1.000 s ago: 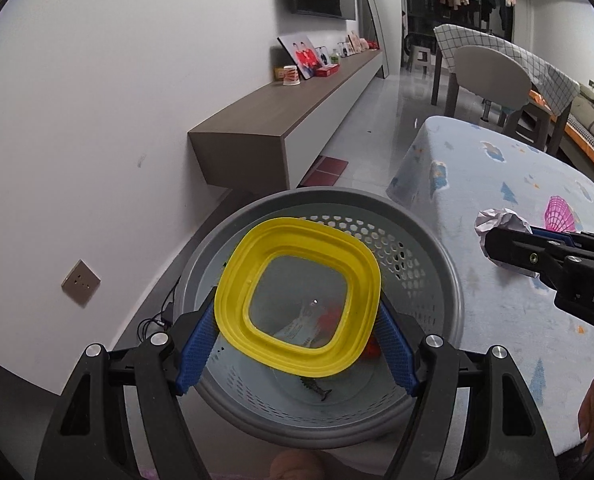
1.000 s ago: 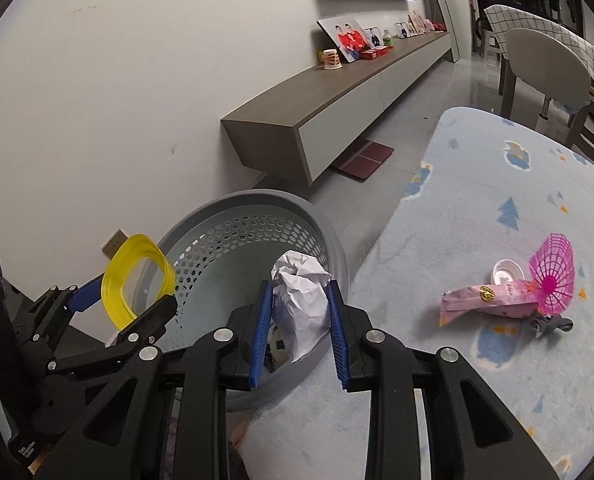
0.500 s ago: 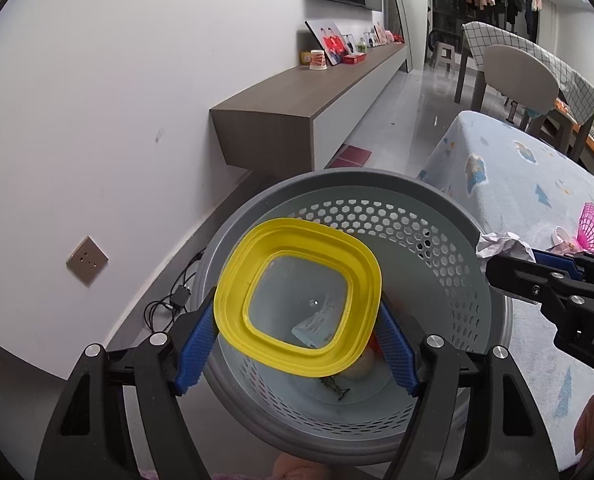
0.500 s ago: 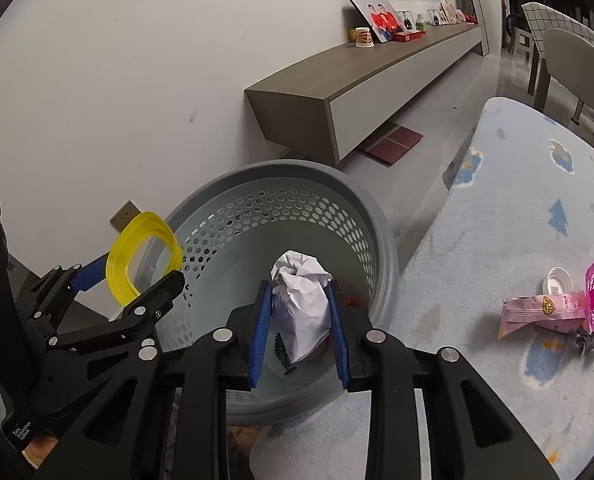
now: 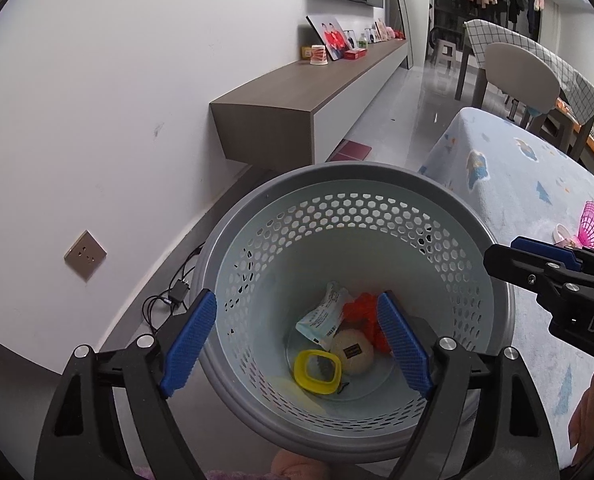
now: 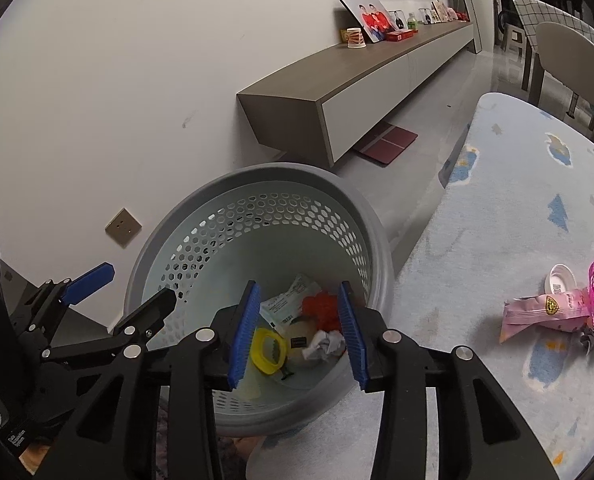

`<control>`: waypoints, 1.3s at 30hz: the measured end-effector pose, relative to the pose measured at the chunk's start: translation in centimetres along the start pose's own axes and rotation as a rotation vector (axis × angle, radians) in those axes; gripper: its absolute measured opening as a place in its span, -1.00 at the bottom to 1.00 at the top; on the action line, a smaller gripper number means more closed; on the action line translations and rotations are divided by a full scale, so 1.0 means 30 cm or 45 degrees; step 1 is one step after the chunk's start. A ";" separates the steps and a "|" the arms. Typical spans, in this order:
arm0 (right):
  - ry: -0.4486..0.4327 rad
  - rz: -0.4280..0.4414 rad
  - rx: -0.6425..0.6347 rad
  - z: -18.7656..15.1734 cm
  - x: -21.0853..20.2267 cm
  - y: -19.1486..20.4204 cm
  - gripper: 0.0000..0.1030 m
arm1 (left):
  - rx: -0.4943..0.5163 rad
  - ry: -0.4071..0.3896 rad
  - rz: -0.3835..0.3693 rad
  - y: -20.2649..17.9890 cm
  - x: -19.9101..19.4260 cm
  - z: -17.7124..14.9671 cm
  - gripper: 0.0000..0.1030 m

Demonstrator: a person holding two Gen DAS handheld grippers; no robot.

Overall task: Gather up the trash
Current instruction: 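Open both tools to drop the lid and paper into the basket, then move both open tools back over the table toward the pink shuttlecock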

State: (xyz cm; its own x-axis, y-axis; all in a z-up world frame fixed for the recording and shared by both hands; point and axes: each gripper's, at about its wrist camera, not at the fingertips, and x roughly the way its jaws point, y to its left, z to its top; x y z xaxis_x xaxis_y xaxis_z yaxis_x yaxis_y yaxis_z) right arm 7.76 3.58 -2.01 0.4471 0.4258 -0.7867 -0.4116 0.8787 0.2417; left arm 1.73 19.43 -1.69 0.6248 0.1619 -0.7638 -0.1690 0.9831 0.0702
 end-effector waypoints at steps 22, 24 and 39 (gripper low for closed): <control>-0.018 -0.049 -0.007 -0.032 -0.028 0.002 -0.23 | 0.005 -0.021 0.031 -0.005 -0.007 0.003 0.59; -0.024 -0.054 -0.004 -0.036 -0.036 -0.001 -0.21 | 0.005 -0.026 0.029 -0.008 -0.009 0.003 0.62; -0.072 -0.127 0.075 -0.085 -0.142 -0.118 -0.06 | 0.035 -0.047 -0.023 -0.079 -0.027 0.009 0.69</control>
State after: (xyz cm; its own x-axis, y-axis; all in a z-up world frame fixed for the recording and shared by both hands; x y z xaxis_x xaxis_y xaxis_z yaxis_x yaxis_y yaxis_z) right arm 5.30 -1.91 -0.96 0.5280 0.3457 -0.7757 -0.3163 0.9277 0.1982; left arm 1.82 17.00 -1.07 0.6556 0.1466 -0.7408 -0.1365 0.9878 0.0747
